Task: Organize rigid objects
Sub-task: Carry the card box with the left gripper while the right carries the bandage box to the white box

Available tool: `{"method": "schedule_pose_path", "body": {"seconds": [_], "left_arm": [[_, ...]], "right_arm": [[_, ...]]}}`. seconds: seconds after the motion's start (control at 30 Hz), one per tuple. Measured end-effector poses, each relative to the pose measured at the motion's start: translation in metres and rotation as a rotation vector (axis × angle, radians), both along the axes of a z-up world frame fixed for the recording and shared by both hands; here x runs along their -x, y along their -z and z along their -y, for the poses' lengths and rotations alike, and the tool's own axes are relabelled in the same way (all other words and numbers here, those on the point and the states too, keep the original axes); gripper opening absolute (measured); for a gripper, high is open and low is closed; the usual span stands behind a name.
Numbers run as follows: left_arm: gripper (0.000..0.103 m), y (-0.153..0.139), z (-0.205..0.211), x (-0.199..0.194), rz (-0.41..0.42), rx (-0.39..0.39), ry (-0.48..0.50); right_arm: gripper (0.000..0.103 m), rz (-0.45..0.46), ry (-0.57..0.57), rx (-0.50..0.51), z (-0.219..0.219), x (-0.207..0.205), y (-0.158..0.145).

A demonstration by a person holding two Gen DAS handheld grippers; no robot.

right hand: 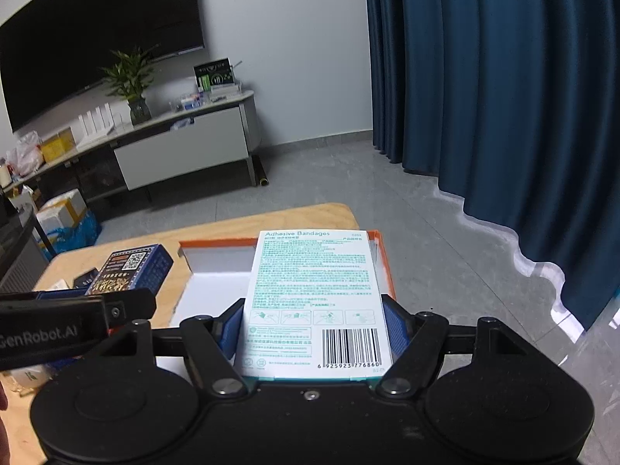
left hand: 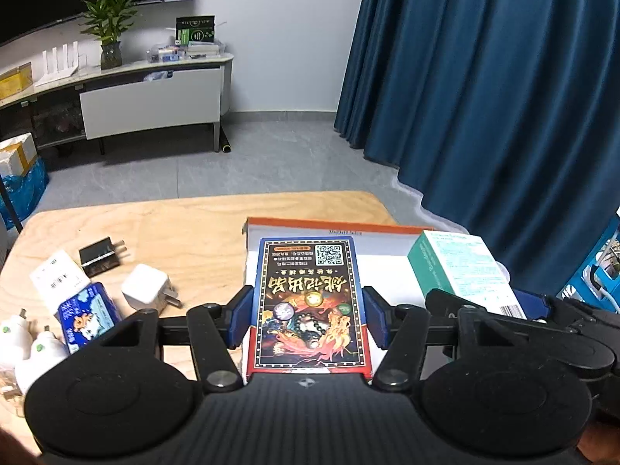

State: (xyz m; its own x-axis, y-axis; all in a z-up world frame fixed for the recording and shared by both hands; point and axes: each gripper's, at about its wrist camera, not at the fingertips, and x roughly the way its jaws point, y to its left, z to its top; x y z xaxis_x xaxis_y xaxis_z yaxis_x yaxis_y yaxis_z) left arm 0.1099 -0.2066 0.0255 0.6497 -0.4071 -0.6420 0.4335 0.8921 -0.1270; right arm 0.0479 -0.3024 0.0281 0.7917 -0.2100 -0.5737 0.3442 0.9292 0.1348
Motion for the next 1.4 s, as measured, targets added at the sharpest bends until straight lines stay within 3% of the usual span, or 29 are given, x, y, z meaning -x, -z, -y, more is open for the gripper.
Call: {"method": "schedule_pose_path", "body": {"seconds": [1.4], "left_arm": [[0.06,0.013,0.027,0.002,-0.004,-0.08,-0.034]], "right_arm": [[0.084,-0.01,-0.023,-0.011,0.016,-0.022,0.017]]}}
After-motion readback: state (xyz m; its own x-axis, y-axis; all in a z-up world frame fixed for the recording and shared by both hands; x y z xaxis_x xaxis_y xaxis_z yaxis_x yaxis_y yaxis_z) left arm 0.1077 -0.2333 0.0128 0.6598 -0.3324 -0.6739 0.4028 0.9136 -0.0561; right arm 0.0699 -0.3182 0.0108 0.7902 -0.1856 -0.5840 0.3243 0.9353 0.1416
